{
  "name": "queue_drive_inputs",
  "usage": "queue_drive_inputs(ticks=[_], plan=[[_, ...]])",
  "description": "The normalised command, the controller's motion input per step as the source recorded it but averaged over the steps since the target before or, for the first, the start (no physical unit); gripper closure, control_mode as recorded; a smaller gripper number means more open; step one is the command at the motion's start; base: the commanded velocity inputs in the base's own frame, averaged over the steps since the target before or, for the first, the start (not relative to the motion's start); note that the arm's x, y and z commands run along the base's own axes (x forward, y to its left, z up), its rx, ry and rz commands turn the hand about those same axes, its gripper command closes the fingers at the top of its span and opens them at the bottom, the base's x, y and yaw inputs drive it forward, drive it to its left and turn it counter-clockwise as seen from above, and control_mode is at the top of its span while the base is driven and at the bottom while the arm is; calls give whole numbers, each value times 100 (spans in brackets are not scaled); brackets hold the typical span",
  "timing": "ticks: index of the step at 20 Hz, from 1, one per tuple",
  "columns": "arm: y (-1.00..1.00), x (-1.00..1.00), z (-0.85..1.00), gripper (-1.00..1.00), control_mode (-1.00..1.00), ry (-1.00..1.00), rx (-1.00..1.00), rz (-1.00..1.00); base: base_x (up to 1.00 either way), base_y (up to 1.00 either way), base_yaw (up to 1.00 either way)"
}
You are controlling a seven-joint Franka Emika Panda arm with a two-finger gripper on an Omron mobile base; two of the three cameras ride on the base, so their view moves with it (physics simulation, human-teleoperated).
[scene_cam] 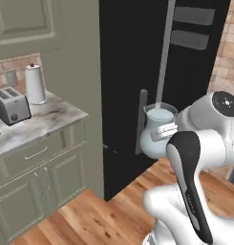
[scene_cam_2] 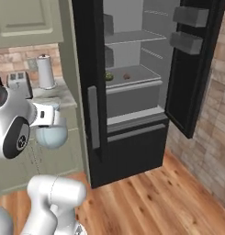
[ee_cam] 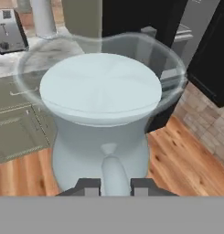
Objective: Move the artichoke and walnut from the top shelf to the second highest shelf to make space. Then, place the pitcher from the counter on the cleared top shelf.
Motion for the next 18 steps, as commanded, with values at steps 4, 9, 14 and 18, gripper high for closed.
queue_drive_inputs(ticks=[4, 9, 14, 18], plan=[[0, 0, 0, 100, 100, 0, 0, 0, 20, -80, -26], [0, 0, 0, 100, 100, 0, 0, 0, 32, -75, -23], [0, 0, 0, 100, 100, 0, 0, 0, 56, -59, -4], [0, 0, 0, 100, 100, 0, 0, 0, 55, -41, 18]])
